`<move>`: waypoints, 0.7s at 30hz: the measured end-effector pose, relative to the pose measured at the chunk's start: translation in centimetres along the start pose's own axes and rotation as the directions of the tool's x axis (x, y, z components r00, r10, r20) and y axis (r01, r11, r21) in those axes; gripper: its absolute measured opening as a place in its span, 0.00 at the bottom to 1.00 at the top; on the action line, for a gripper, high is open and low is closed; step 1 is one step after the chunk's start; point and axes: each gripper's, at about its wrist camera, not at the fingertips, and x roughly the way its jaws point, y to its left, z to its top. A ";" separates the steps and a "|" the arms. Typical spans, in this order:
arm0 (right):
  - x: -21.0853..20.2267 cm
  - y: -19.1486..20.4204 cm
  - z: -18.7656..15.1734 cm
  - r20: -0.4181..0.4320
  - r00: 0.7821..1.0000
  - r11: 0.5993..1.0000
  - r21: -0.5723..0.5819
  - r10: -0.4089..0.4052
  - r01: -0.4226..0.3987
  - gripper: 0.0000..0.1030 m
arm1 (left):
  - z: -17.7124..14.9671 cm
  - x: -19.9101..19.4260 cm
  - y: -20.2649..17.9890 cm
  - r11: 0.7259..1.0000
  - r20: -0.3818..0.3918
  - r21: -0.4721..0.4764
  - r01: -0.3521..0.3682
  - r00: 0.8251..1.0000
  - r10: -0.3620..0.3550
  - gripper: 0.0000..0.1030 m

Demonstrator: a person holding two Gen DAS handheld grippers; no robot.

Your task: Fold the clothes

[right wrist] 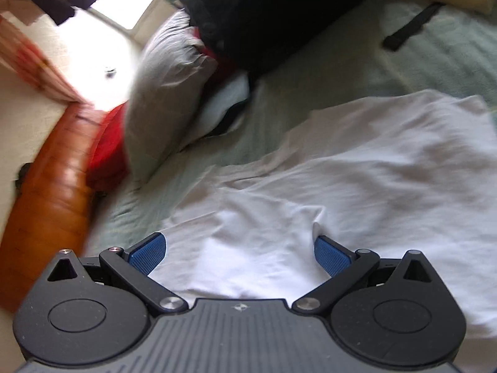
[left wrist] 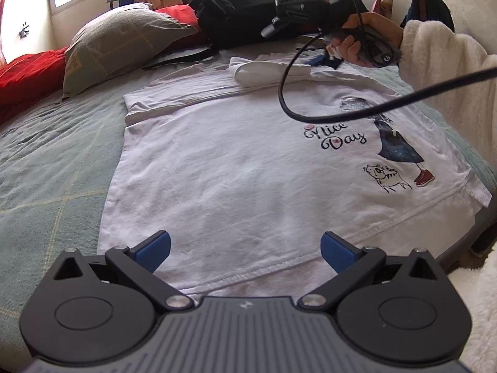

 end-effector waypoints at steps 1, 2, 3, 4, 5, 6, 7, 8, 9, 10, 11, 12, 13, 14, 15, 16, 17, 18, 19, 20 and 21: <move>0.0 -0.1 0.0 0.003 0.999 0.999 0.006 -0.042 0.042 1.00 | 0.0 0.0 0.1 1.000 -0.001 -0.002 0.001 1.000 -0.001 0.99; 0.1 -0.3 0.0 0.005 0.997 0.997 0.011 -0.077 0.077 1.00 | 0.0 0.1 0.1 1.000 -0.001 -0.003 0.003 1.000 -0.003 0.99; 0.1 -0.3 -0.1 0.000 0.998 0.998 0.005 -0.063 0.063 1.00 | 0.0 0.2 0.2 1.000 -0.003 -0.004 0.003 1.000 -0.003 0.99; 0.2 -0.3 -0.2 -0.007 0.998 0.998 -0.001 -0.062 0.062 1.00 | 0.0 0.3 0.1 1.000 -0.006 -0.003 0.004 1.000 -0.004 0.99; 0.3 -0.1 -0.3 -0.013 0.998 0.998 -0.008 -0.060 0.060 1.00 | 0.0 0.4 0.1 1.000 -0.007 -0.001 0.005 1.000 -0.005 0.99; 0.6 0.1 -0.3 -0.024 0.999 0.999 -0.013 -0.047 0.047 1.00 | 0.0 0.4 0.1 1.000 -0.007 0.000 0.006 1.000 -0.006 0.99; 0.9 0.2 -0.3 -0.038 0.999 1.000 -0.012 -0.024 0.023 1.00 | 0.0 0.4 0.1 1.000 -0.007 0.001 0.007 1.000 -0.007 0.99; 1.2 0.3 -0.2 -0.050 0.999 1.000 -0.003 0.004 -0.004 1.00 | 0.0 0.4 0.1 1.000 -0.006 0.000 0.007 1.000 -0.007 0.99; 1.5 0.4 0.0 -0.061 0.998 0.999 0.005 0.033 -0.033 1.00 | 0.0 0.3 0.2 1.000 -0.004 -0.002 0.006 1.000 -0.006 0.99; 1.6 0.5 0.0 -0.067 0.995 0.998 0.009 0.070 -0.070 1.00 | 0.0 0.2 0.3 1.000 -0.003 -0.004 0.005 1.000 -0.005 0.99; 1.8 0.6 0.1 -0.072 0.992 0.995 0.014 0.100 -0.099 1.00 | 0.0 0.2 0.4 1.000 -0.003 -0.008 0.001 1.000 -0.001 0.99; 1.9 0.7 0.2 -0.071 0.995 0.997 0.015 0.071 -0.070 1.00 | 0.0 0.2 0.5 1.000 -0.003 -0.012 -0.005 1.000 0.005 0.99; 2.1 0.7 0.2 -0.071 0.997 0.999 0.016 0.044 -0.043 1.00 | 0.0 0.3 0.6 1.000 -0.004 -0.016 -0.010 1.000 0.010 0.99; 2.4 0.8 0.1 -0.074 0.997 0.999 0.017 0.034 -0.033 1.00 | 0.0 0.3 0.7 1.000 -0.005 -0.018 -0.012 1.000 0.012 0.99; 2.6 0.9 0.1 -0.077 0.997 1.000 0.017 0.026 -0.025 1.00 | 0.0 0.3 0.8 1.000 -0.005 -0.019 -0.012 1.000 0.012 0.99; 2.6 1.2 0.1 -0.080 0.996 0.999 0.008 0.036 -0.035 1.00 | 0.1 0.4 0.8 1.000 -0.005 -0.019 -0.011 1.000 0.011 0.99; 2.8 1.6 0.0 -0.091 0.994 0.998 0.001 0.062 -0.062 1.00 | 0.1 0.4 0.8 1.000 -0.005 -0.020 -0.010 1.000 0.010 0.99; 3.0 2.0 -0.1 -0.105 0.989 0.995 0.002 0.099 -0.100 1.00 | 0.1 0.5 0.8 1.000 -0.005 -0.019 -0.009 1.000 0.008 0.99; 3.2 2.5 -0.1 -0.119 0.984 0.991 0.004 0.135 -0.135 1.00 | 0.2 0.5 0.8 1.000 -0.004 -0.018 -0.006 1.000 0.006 0.99; 3.5 3.0 -0.1 -0.128 0.979 0.987 0.004 0.159 -0.160 1.00 | 0.2 0.5 0.8 1.000 -0.003 -0.017 -0.004 1.000 0.004 0.99; 3.9 3.6 -0.1 -0.135 0.976 0.985 -0.004 0.171 -0.173 1.00 | 0.2 0.5 0.8 1.000 -0.002 -0.017 -0.004 1.000 0.004 0.99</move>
